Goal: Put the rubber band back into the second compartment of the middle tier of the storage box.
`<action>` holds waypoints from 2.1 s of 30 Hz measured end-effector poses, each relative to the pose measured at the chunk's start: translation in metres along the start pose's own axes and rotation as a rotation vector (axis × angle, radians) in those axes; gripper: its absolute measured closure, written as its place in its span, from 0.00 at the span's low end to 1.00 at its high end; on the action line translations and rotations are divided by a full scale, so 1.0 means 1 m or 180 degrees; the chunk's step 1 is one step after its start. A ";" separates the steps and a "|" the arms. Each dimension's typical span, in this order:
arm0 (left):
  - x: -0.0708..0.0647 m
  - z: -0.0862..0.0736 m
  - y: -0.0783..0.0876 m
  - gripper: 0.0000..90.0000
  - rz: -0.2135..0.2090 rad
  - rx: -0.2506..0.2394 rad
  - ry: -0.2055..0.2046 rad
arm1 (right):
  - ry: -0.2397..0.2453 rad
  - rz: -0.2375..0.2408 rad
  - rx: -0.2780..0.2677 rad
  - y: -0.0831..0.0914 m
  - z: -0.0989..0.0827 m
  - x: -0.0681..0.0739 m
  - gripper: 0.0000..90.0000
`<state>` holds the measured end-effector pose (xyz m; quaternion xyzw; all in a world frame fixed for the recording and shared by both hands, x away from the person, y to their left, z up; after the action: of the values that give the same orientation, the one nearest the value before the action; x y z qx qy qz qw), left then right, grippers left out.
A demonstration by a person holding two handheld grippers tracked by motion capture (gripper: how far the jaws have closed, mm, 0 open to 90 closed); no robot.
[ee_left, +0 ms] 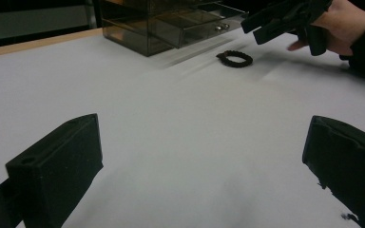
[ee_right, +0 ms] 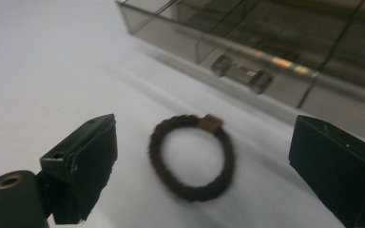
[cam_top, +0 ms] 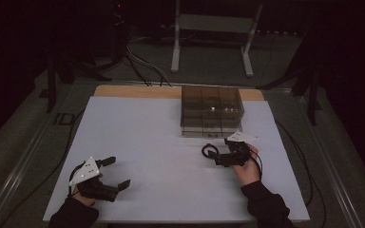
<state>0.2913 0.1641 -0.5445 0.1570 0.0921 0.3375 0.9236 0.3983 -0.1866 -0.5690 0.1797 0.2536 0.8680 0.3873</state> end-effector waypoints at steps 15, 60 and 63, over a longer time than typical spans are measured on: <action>0.000 0.000 0.000 0.00 -0.0003 0.0001 -0.0006 | -0.0224 -0.0192 0.0311 -0.009 -0.006 -0.007 0.25; 0.000 0.000 0.000 0.00 0.0006 0.0004 -0.0008 | -0.0022 -0.0523 0.0622 -0.020 -0.013 -0.012 0.96; -0.001 0.000 0.001 0.00 0.0015 0.0005 -0.0006 | -0.0052 -0.0489 0.0577 -0.015 -0.010 -0.010 0.96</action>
<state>0.2903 0.1642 -0.5444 0.1583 0.0911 0.3394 0.9227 0.4083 -0.1889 -0.5866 0.2011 0.3409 0.8078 0.4369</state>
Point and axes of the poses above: each handheld gripper's, and its own axes: y roughly backward along the jaws, z roughly out of its top, x roughly to its left, the point moved 9 cm from there along -y, roughly forward along the jaws, and after that the axes turned 2 degrees about z, right-handed, at the moved point
